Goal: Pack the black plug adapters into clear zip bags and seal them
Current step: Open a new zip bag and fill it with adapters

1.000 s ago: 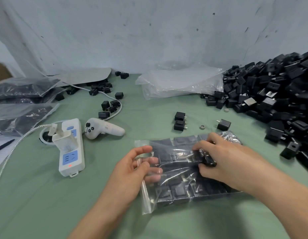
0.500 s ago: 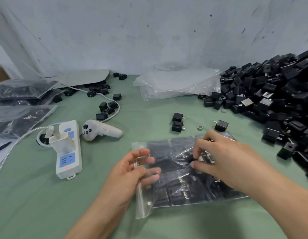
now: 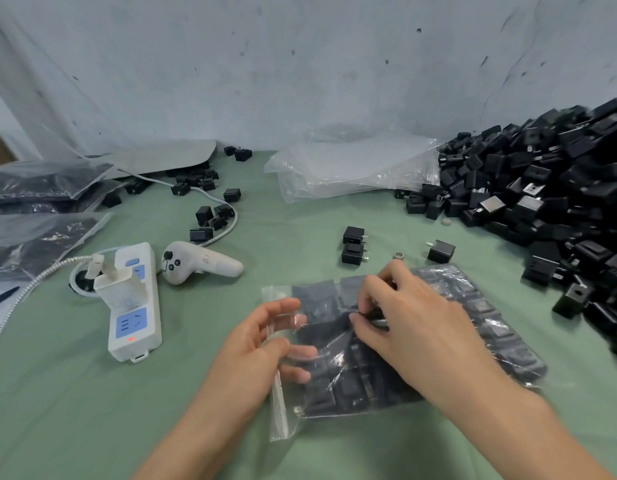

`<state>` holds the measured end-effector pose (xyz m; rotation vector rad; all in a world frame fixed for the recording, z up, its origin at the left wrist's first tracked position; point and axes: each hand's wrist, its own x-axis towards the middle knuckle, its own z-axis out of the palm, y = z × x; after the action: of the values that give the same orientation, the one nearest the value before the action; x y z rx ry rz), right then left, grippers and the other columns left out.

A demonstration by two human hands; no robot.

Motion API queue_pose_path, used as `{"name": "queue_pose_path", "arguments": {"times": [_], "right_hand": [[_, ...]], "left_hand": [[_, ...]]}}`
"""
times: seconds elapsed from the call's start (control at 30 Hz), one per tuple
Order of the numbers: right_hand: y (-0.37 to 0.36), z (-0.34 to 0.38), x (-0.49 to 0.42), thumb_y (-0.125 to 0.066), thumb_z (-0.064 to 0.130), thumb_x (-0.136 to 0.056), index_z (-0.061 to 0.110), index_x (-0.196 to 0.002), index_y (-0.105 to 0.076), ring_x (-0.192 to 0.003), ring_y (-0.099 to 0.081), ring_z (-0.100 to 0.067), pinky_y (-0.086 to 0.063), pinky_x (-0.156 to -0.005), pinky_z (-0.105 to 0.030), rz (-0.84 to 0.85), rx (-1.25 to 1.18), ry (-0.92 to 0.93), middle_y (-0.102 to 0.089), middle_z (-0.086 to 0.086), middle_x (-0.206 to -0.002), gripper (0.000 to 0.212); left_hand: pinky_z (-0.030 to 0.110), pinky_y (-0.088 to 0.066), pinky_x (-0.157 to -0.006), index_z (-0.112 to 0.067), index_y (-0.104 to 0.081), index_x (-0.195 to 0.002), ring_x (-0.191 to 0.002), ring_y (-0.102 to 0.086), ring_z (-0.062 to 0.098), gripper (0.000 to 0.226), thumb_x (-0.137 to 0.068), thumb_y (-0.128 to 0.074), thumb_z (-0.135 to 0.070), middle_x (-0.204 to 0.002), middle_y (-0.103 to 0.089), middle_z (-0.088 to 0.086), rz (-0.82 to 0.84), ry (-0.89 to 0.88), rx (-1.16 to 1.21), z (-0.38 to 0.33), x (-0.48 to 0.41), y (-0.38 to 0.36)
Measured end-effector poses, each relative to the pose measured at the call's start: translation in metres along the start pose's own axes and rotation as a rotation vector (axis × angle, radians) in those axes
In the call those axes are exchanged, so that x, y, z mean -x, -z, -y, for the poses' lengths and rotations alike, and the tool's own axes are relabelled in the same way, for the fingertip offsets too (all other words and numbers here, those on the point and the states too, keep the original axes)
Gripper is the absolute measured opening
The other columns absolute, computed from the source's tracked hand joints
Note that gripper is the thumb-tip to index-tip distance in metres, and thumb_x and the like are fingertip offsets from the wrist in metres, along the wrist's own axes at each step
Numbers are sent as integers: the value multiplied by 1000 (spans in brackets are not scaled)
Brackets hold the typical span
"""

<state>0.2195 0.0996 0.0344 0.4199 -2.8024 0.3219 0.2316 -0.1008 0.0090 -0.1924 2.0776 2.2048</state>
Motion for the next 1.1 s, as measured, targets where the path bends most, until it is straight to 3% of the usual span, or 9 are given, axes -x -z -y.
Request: {"name": "queue_pose_path", "arguments": {"times": [0.1,0.17,0.3,0.4,0.5,0.57,0.73,0.93,1.1], "right_hand": [[8,-8,-5,-50,47,-87,41,-89,-42,-57,-50,-5,-40,-51,-24,-21,-224,-84,-40,20,-97,11],[11,-16,-6,-48,44,-85,44,-93,-43,-66,-53,-8,-45,-58,-27,-25,-400,-173,-38,27,-99,10],[13,-25,-8,-47,30,-87,54,-100,-46,-56,-48,-8,-37,-49,-23,-3,-743,-285,-44,17,-98,27],[16,-26,-7,-50,22,-93,56,-127,-45,-43,-40,-9,-35,-40,-20,84,-917,-270,-54,10,-82,48],[16,-17,-7,-57,23,-98,57,-141,-36,-71,-63,-19,-47,-59,-29,133,-980,-195,-69,21,-110,58],[14,-12,-8,-61,28,-98,50,-144,-38,-100,-67,-9,-45,-75,-25,103,-998,-155,-66,21,-125,56],[14,-7,-10,-63,39,-92,39,-133,-54,-61,-57,-2,-38,-51,-10,25,-954,-145,-73,15,-90,42],[13,-14,-6,-63,59,-80,52,-125,-60,-44,-49,-4,-34,-47,-10,-41,-908,-225,-62,-3,-67,45],[13,-19,-5,-68,43,-88,53,-123,-62,-48,-45,-6,-35,-46,-11,-34,-893,-205,-62,17,-79,36]], "left_hand": [[24,-54,-49,-20,-68,-113,-78,-75,28,49,-94,-42,17,-101,-74,-5,11,13,8,-1,0,3],[25,-54,-49,-19,-69,-112,-73,-73,26,48,-94,-42,16,-104,-74,-4,17,26,16,-1,0,4],[29,-57,-54,-18,-69,-111,-62,-69,23,36,-96,-48,8,-108,-75,0,0,53,75,-4,1,8],[30,-57,-54,-21,-68,-109,-59,-69,24,23,-97,-55,-7,-104,-76,1,-76,39,75,-7,1,14],[30,-57,-53,-20,-68,-109,-59,-69,25,20,-98,-55,-10,-100,-77,2,-134,37,56,-9,2,19],[30,-58,-54,-19,-66,-111,-61,-69,24,20,-99,-54,-10,-98,-77,3,-127,41,22,-9,3,18],[29,-58,-56,-21,-62,-114,-60,-70,24,21,-97,-56,-10,-101,-77,-2,-61,30,-14,-10,10,4],[31,-60,-57,-19,-62,-114,-60,-69,26,19,-97,-57,-11,-103,-76,-2,-24,14,-7,-14,11,-1],[30,-59,-56,-18,-64,-113,-61,-70,27,19,-98,-56,-10,-103,-76,-2,-57,34,22,-13,11,2]]}}
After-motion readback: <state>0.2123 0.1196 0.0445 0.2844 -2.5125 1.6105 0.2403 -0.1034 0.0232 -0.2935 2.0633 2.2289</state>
